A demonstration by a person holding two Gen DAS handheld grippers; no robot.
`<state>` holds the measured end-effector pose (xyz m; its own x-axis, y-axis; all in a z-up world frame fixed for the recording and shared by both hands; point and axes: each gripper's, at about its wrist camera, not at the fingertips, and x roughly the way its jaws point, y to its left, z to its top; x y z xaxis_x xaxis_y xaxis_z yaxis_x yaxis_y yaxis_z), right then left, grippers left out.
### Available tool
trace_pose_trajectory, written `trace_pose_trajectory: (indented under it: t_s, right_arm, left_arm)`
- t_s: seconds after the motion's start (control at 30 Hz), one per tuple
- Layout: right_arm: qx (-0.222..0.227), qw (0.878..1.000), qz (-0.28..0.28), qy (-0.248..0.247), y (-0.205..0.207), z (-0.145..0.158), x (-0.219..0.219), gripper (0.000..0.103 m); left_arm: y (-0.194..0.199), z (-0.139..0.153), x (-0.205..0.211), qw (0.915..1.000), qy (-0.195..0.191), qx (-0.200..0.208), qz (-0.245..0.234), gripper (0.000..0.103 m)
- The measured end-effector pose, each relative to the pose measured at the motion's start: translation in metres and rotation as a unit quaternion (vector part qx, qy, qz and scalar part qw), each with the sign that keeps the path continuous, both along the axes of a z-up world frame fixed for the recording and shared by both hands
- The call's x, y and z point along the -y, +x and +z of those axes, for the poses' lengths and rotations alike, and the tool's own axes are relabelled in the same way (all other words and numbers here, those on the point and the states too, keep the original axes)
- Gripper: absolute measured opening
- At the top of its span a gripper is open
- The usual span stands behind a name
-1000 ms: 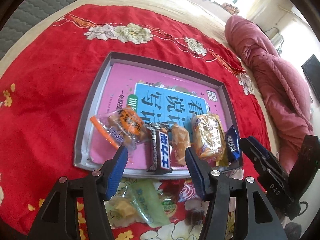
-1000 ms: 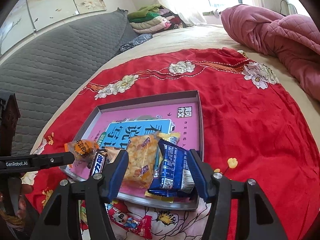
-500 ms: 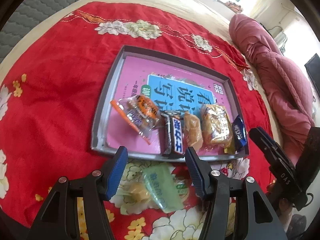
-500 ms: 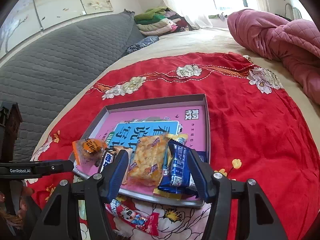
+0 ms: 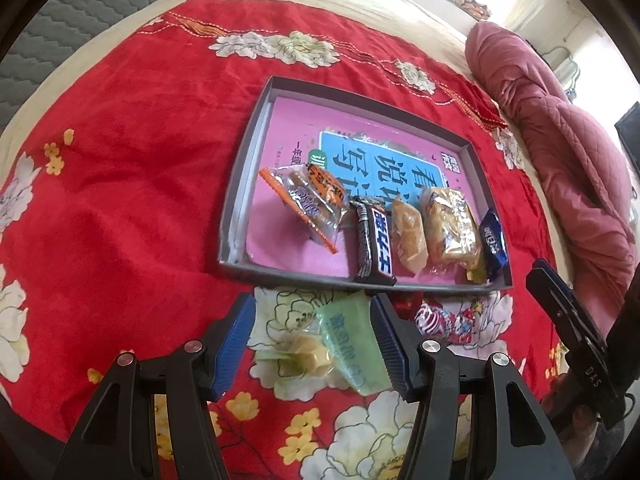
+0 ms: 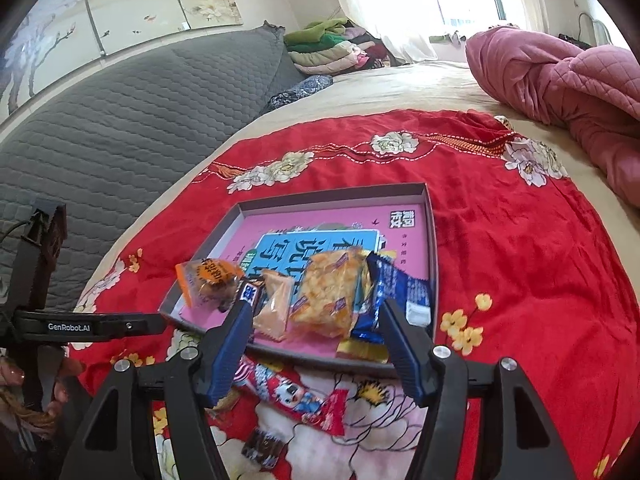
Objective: Organize snacks
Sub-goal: 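Withdraw both open tools toward the brown wrapped cake and green bag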
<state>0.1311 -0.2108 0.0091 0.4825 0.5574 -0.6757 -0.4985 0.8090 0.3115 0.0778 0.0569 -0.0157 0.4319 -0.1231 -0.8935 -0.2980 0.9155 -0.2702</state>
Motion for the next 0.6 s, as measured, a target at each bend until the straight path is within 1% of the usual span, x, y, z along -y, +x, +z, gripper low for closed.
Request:
trace_pose_trajectory:
  t_s: [0.3,0.6]
  right_arm:
    - [-0.003,1.000,-0.012,-0.005,-0.015,0.002,0.001,0.065]
    - [-0.020,1.000,-0.013,-0.008,-0.029,-0.002,0.002,0.065]
  left_arm:
    - [-0.010,0.001,-0.002,0.9999,-0.004,0.004,-0.011,0.062]
    - [-0.018,-0.002,-0.001,0.9997,-0.008,0.002,-0.022,0.062]
